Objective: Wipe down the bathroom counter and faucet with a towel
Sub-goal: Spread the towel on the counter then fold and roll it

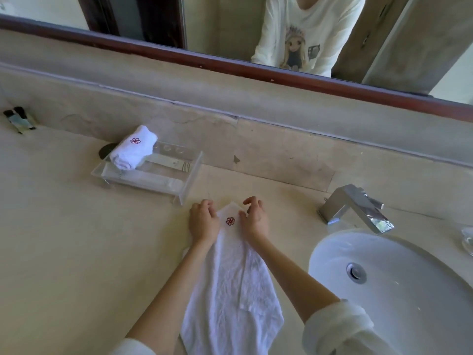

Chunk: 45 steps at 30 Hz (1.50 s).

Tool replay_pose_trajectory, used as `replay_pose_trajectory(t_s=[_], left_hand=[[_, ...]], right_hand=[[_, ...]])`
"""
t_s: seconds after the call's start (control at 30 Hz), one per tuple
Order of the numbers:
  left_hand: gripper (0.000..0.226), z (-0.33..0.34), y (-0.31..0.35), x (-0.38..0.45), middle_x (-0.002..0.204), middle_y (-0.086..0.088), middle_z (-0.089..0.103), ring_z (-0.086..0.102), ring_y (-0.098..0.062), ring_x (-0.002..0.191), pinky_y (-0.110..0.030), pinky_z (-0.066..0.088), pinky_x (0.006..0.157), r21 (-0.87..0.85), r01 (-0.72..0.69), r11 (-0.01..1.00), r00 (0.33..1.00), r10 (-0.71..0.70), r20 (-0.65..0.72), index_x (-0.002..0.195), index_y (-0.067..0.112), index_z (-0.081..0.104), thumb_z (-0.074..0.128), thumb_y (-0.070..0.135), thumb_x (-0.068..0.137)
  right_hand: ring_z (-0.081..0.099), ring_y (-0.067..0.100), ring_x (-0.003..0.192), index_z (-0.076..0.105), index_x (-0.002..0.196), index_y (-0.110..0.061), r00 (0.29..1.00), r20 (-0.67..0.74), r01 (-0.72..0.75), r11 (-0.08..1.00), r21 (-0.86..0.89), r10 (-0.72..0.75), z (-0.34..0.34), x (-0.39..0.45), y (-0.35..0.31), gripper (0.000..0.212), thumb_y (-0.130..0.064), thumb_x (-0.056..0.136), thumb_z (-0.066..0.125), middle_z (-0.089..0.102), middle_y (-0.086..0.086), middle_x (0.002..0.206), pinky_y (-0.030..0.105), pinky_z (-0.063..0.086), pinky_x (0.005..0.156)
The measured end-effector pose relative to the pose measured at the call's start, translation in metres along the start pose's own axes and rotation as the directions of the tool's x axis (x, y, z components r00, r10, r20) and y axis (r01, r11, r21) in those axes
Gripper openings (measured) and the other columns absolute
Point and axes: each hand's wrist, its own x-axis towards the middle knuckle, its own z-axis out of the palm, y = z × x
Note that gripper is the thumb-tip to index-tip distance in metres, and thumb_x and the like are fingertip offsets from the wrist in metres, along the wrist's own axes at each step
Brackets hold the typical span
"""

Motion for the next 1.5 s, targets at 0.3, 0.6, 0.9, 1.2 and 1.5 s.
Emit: replay_pose_trajectory(t_s=[0.3,0.6,0.9,1.2,1.5], left_hand=[[0.047,-0.073,-0.038,-0.079,0.126,-0.012,0.052,0.050,-0.030,0.120,-0.034,0.044,0.095,0.543,0.033,0.839,0.910,-0.249,0.330,0.122,0.009,0.039,0.059,0.023,0.082],[0.019,-0.100,-0.042,-0.098,0.067,-0.004,0.046,0.043,-0.020,0.065,-0.030,0.029,0.054,-0.149,0.315,0.937,0.890,-0.237,0.390,0.066,0.014,0.044,0.062,0.021,0.069],[0.030,-0.122,-0.067,-0.091,0.096,-0.012,0.053,0.056,-0.029,0.091,-0.029,0.039,0.068,-0.015,0.471,0.882,0.822,-0.432,0.371,0.095,0.006,0.034,0.061,0.006,0.083],[0.009,-0.130,-0.092,-0.096,0.068,-0.015,0.062,0.054,-0.029,0.065,-0.029,0.040,0.060,0.069,0.416,0.907,0.875,-0.419,0.244,0.066,0.009,0.061,0.064,0.017,0.067],[0.033,-0.115,-0.072,-0.140,0.098,-0.014,0.057,0.059,-0.034,0.093,-0.037,0.048,0.072,0.462,-0.170,0.870,0.972,0.072,0.222,0.096,0.006,0.055,0.073,0.008,0.069]], right_hand=[[0.061,0.029,0.103,0.035,0.124,-0.005,0.919,0.345,0.049,0.814,-0.578,0.190,-0.020,-0.108,0.004,0.055,-0.035,0.083,0.054,0.060,0.008,0.113,0.031,0.037,0.072],[0.067,0.031,0.089,0.063,0.085,-0.004,0.844,0.384,-0.192,0.880,-0.434,0.374,-0.053,-0.130,0.011,0.018,-0.018,0.078,0.053,0.063,0.012,0.085,0.031,0.051,0.070],[0.060,0.031,0.077,0.063,0.095,-0.005,0.754,0.129,-0.655,0.724,0.216,0.644,-0.122,-0.099,0.081,0.017,-0.007,0.084,0.051,0.062,0.019,0.095,0.040,0.058,0.062],[0.058,0.027,0.088,0.052,0.116,-0.007,0.834,0.067,-0.550,0.835,0.030,0.547,-0.119,-0.116,0.092,0.036,-0.008,0.081,0.061,0.061,0.014,0.103,0.032,0.047,0.074],[0.049,0.036,0.112,0.039,0.119,-0.002,0.849,0.025,-0.525,0.849,-0.069,0.527,-0.091,-0.138,0.073,0.042,-0.010,0.081,0.055,0.044,0.017,0.123,0.040,0.041,0.089]])
